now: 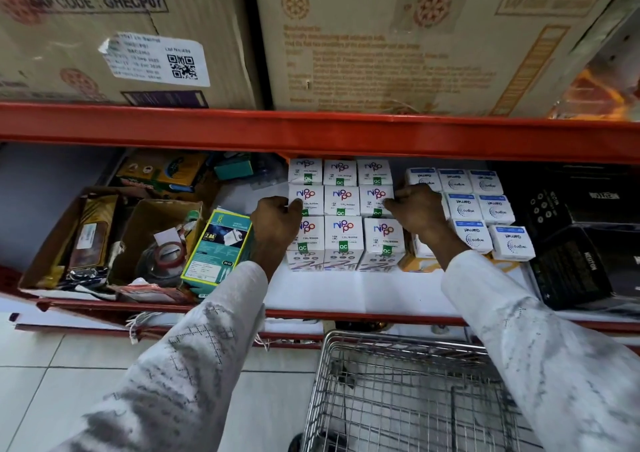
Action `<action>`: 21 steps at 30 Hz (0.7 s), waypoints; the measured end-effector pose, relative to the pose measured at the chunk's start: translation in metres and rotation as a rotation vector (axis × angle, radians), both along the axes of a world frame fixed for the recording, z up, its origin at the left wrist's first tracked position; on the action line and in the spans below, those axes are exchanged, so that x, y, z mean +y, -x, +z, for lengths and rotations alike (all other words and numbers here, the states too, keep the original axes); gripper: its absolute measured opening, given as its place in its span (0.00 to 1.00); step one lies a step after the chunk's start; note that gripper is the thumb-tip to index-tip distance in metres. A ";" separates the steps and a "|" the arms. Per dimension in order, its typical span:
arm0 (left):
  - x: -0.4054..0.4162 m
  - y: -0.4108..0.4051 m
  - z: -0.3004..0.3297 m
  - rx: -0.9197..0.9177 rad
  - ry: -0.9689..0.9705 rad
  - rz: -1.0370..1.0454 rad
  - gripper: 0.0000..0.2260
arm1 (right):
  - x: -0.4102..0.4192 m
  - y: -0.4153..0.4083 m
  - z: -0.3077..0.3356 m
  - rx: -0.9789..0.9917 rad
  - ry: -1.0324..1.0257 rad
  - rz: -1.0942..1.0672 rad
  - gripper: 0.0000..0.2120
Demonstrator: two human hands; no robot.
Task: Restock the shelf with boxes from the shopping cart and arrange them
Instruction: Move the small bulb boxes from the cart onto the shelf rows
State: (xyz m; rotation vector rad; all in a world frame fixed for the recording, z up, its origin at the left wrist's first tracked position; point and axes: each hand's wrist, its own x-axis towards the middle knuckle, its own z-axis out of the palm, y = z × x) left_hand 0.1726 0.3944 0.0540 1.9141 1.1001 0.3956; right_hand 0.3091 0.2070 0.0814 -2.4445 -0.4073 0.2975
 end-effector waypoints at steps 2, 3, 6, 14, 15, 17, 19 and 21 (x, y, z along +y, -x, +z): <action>-0.001 0.001 0.001 -0.002 -0.019 0.000 0.14 | 0.000 -0.001 0.001 0.026 -0.018 0.002 0.11; -0.001 0.001 0.000 -0.001 -0.021 0.004 0.14 | -0.001 -0.001 0.001 0.033 -0.018 0.009 0.12; -0.001 0.001 0.001 0.000 -0.018 0.009 0.14 | -0.002 -0.002 0.003 0.040 -0.007 0.034 0.12; -0.001 0.001 0.004 0.011 -0.020 -0.013 0.14 | -0.004 -0.002 0.003 0.070 -0.027 0.035 0.13; -0.001 0.001 0.004 0.007 -0.023 -0.010 0.14 | -0.004 -0.002 0.002 0.072 -0.027 0.037 0.13; -0.001 0.001 0.003 -0.006 -0.018 -0.002 0.14 | -0.005 -0.002 0.002 0.083 -0.036 0.037 0.13; -0.001 0.001 0.003 -0.007 -0.018 0.000 0.14 | -0.006 -0.002 0.003 0.084 -0.038 0.036 0.13; -0.001 0.001 0.004 0.000 -0.022 -0.001 0.15 | -0.006 -0.002 0.003 0.089 -0.034 0.034 0.13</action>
